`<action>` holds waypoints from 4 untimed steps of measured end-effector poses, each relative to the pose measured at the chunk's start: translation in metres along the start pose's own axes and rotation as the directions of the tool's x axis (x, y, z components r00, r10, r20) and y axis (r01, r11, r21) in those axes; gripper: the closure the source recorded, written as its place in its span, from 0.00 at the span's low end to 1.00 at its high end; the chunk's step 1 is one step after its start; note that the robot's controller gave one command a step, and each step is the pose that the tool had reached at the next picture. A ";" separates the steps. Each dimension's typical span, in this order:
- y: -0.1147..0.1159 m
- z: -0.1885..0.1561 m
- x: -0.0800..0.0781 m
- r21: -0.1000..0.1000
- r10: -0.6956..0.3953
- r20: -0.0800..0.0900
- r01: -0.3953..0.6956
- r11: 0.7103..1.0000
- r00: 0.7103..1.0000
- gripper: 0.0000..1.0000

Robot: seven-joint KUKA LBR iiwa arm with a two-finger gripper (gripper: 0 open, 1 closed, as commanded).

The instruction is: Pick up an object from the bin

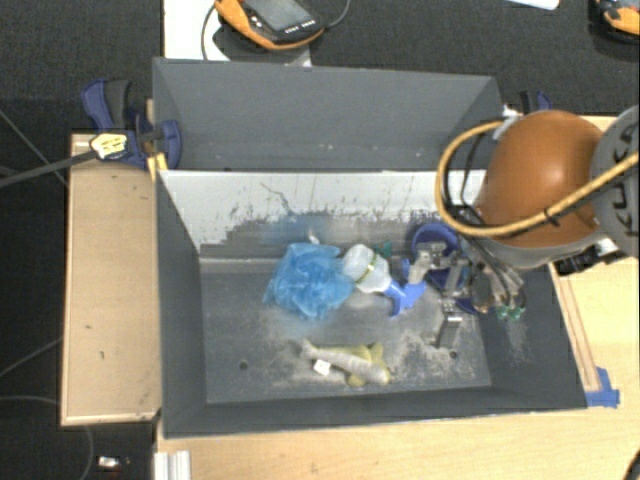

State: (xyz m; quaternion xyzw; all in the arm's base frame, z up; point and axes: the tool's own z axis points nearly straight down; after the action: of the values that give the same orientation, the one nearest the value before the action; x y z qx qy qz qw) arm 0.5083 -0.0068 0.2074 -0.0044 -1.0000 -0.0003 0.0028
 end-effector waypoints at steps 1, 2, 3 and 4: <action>0.000 -0.004 -0.002 0.000 0.000 0.008 0.000 1.000 1.000 0.00; 0.027 0.070 0.015 0.001 -0.095 0.011 0.095 0.995 0.995 0.00; 0.079 0.066 0.025 -0.001 0.092 0.020 -0.092 0.996 0.996 0.00; 0.116 0.095 0.021 0.003 -0.292 0.008 0.292 0.956 0.956 0.00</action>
Offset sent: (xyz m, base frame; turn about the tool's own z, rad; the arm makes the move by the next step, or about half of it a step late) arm -0.0316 0.0517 -0.1374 -0.1818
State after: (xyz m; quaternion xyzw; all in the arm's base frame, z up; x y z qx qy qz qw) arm 0.4880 0.1094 0.1129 0.1434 -0.9897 0.0000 -0.0016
